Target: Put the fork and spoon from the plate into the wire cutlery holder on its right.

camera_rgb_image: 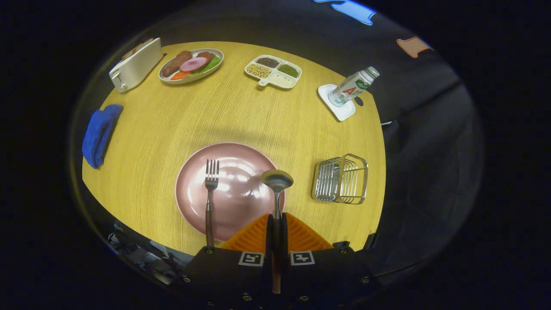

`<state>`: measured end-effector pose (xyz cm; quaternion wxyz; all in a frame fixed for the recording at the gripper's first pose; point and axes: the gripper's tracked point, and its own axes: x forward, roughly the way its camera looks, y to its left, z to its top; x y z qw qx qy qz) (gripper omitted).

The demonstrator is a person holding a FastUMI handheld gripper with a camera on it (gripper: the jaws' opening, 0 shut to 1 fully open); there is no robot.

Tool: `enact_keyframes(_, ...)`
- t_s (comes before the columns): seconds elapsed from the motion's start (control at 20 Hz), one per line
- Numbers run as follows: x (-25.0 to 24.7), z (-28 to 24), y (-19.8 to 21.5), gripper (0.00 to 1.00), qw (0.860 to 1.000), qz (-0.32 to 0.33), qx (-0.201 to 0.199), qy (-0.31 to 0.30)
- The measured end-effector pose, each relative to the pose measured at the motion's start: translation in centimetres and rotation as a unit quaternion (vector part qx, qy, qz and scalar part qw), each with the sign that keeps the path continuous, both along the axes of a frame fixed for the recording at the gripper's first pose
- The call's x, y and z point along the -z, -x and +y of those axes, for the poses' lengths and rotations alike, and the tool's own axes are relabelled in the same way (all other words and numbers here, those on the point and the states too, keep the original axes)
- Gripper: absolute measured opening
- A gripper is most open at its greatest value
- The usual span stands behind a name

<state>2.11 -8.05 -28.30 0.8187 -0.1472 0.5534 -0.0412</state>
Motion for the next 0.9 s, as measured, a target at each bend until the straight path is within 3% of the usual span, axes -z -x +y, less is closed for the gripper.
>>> enact_keyframes(0.55, -2.9, -9.2, -1.1, 0.08, 0.997, -0.020, 0.081, 0.004)
enact_keyframes(0.9, 0.0, -13.2, -2.3, 0.08, 0.996, 0.021, 0.088, -0.012)
